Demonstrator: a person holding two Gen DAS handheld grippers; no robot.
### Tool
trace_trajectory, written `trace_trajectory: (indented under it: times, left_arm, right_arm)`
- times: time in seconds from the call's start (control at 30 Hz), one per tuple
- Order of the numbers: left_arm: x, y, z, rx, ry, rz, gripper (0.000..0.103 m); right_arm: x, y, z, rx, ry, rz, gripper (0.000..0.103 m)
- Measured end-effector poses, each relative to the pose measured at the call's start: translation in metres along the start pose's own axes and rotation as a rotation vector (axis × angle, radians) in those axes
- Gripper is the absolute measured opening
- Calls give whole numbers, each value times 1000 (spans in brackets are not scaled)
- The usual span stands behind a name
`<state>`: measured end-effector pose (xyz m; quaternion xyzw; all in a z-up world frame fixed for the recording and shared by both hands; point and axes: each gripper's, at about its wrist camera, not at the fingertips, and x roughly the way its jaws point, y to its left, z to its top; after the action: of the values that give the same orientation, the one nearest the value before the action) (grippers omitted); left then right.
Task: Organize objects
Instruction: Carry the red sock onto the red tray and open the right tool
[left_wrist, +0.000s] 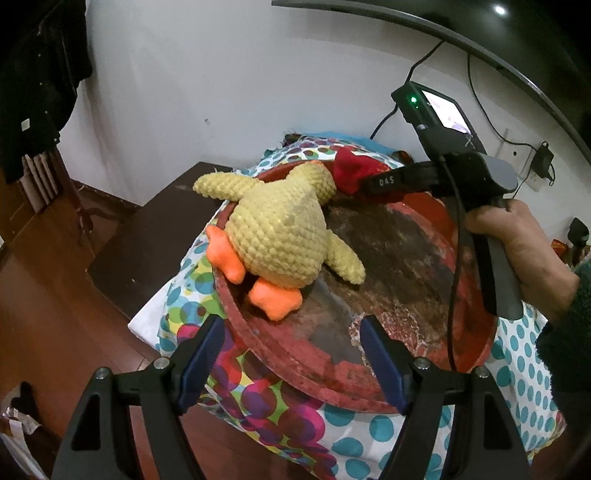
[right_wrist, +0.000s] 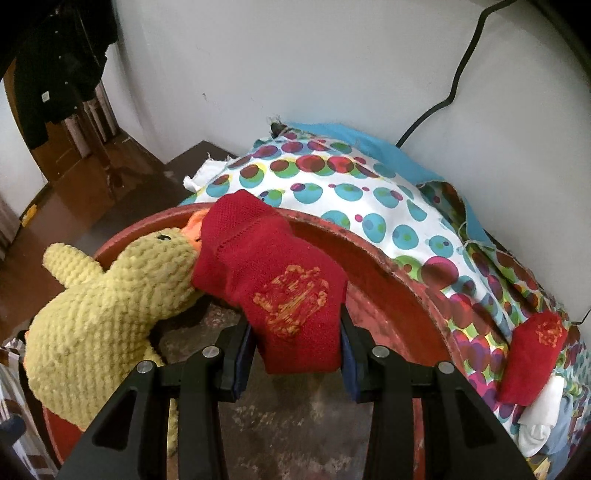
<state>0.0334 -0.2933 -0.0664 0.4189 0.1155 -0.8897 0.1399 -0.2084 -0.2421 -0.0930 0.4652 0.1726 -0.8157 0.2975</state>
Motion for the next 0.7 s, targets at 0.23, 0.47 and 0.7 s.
trace_trajectory:
  times: [0.23, 0.47, 0.7]
  left_arm:
    - [1, -3, -1, 16, 5, -1, 78]
    - [0, -8, -1, 23, 3, -6, 78]
    - [-6, -25, -5, 67, -17, -2, 78]
  right_arm:
    - [2, -3, -3, 8, 5, -8, 52]
    - [-29, -6, -14, -18, -35, -28, 63]
    - [-81, -22, -45, -8, -101, -16, 64]
